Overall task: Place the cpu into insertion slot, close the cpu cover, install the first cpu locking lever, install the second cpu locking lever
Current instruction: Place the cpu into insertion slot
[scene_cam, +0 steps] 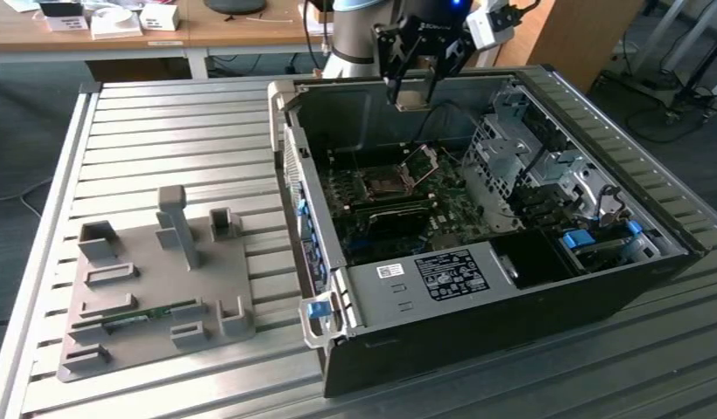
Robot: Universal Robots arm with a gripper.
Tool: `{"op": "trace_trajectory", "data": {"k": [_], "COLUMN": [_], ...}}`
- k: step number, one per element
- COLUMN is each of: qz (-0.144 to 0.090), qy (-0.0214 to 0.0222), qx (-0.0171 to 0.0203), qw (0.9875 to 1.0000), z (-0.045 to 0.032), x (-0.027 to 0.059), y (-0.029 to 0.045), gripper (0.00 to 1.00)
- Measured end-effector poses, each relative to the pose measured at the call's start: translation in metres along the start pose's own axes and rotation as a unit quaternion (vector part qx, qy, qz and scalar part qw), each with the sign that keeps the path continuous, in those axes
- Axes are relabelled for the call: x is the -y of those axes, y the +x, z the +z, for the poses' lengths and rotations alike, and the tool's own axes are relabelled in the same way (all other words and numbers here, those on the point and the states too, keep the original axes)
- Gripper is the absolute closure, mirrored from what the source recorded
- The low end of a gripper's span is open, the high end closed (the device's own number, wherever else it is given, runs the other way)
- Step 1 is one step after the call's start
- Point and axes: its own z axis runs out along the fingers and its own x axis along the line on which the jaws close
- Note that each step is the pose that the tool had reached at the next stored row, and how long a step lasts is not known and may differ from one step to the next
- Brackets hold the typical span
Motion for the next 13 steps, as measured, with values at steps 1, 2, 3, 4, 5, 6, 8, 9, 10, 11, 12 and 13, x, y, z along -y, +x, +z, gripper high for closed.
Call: {"op": "trace_trajectory", "data": {"k": [1,2,3,4,5,6,8,9,10,11,12,13], "qz": [0.000,0.000,0.000,0.000,0.000,0.000,0.000,0.000,0.000,0.000,0.000,0.000], "qy": [0.0000,0.0001,0.0000,0.0001,0.0000,0.0001,0.0001,0.0000,0.0000,0.0000,0.0000,0.0001], "qx": [0.0000,0.0000,0.0000,0.0000,0.0000,0.0000,0.0000,0.0000,0.0000,0.0000,0.0000,0.0000], "qw": [1.0000,1.0000,1.0000,1.0000,1.0000,1.0000,1.0000,1.0000,1.0000,1.0000,1.0000,1.0000], "z": [0.0008,0.0015,0.0022,0.0029,0.0036,0.0041,0.0052,0.0057,0.0062,0.0065,0.0069,0.0072], "x": [0.0000,0.0001,0.0002,0.0002,0.0003,0.0003,0.0004,0.0005,0.0005,0.0006,0.0006,0.0006], "y": [0.0000,0.0000,-0.0001,-0.0001,-0.0001,-0.0001,-0.0001,-0.0001,-0.0001,-0.0001,-0.0002,-0.0002], "gripper": [0.46,0.46,0.46,0.46,0.46,0.46,0.46,0.46,0.46,0.46,0.46,0.46]}}
